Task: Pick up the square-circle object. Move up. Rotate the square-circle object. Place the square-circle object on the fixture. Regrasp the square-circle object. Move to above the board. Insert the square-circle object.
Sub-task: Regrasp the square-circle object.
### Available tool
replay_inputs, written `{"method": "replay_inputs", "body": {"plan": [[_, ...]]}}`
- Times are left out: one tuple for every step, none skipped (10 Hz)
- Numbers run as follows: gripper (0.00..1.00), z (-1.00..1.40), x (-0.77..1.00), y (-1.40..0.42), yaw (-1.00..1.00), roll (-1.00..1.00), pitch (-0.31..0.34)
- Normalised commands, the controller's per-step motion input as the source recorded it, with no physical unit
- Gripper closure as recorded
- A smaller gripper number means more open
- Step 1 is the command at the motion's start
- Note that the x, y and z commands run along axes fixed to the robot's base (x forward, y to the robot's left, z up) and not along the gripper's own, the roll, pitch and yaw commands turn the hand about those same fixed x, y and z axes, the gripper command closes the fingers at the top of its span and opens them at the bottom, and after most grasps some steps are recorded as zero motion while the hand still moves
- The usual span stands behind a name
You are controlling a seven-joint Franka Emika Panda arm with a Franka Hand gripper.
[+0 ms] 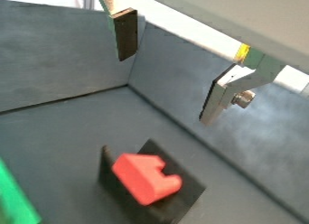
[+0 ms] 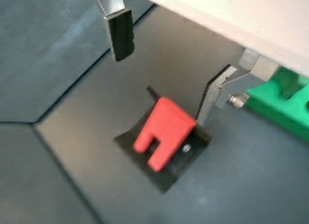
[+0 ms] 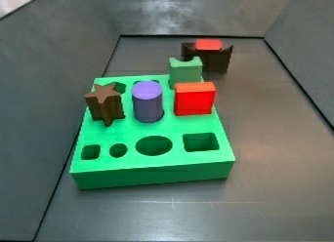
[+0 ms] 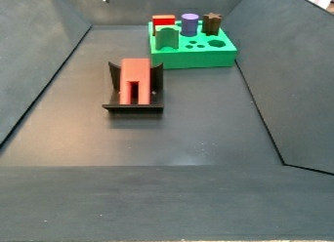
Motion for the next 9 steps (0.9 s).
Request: {"method": "replay_inputs", "body": {"plan": [[0.0,-0.01,0.07,-0.03,0.06,1.0,0.086],[0.0,-0.01,0.09,-0.03,0.07,1.0,0.112],[0.0,-0.01,0.1,-0.03,0.09,1.0,0.135],[0.0,-0.02,0.11,-0.04,0.11,1.0,0.16],[0.0,-0.02,0.11,-0.04,0.15,1.0,0.191],[0.0,-0.02,0.11,-0.04,0.18,0.93,0.198],[0.0,-0.02,0.11,-0.05,0.2,0.68,0.168],[0.0,-0.02,0.11,-0.05,0.21,0.49,0.144],[0.0,-0.01,0.11,-0.04,0.22,0.33,0.113]]}}
